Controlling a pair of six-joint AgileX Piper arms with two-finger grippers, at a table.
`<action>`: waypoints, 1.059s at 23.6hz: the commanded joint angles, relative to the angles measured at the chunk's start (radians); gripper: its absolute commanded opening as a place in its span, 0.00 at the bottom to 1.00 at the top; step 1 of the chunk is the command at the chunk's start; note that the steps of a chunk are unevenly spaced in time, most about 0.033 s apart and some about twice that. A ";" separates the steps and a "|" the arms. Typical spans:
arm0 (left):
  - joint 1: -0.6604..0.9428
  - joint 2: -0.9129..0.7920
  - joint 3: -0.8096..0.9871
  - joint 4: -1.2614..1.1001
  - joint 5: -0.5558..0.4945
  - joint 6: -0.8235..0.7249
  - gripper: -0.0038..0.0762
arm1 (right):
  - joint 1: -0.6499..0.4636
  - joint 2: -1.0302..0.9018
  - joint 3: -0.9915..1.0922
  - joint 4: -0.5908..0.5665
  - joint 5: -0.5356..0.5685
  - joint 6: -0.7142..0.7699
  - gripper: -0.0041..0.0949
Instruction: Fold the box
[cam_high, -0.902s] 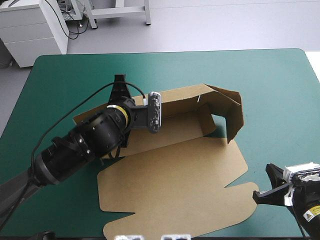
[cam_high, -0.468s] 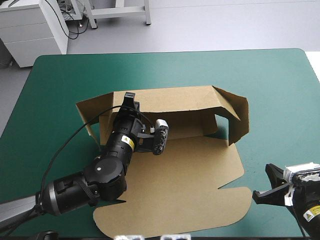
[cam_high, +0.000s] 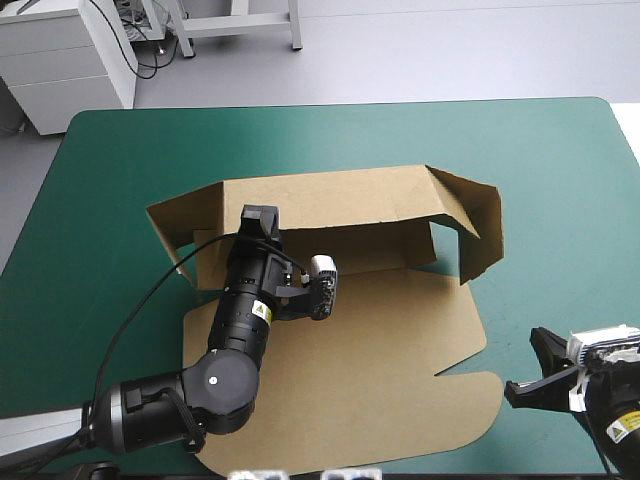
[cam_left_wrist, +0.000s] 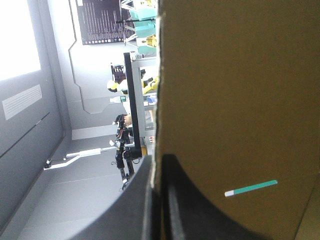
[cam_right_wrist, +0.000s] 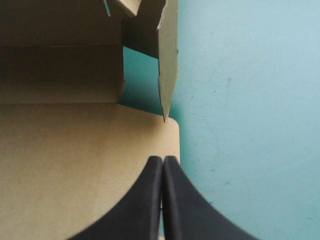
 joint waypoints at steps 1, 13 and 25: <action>-0.016 -0.032 0.000 0.079 0.038 -0.074 0.04 | -0.009 0.018 -0.033 0.018 -0.071 0.014 0.03; -0.012 -0.032 0.134 0.284 0.036 -0.249 0.04 | -0.009 0.068 -0.040 0.020 -0.067 0.037 0.03; -0.012 -0.030 0.134 0.284 0.047 -0.292 0.04 | -0.009 0.708 -0.635 0.010 0.070 -0.036 0.03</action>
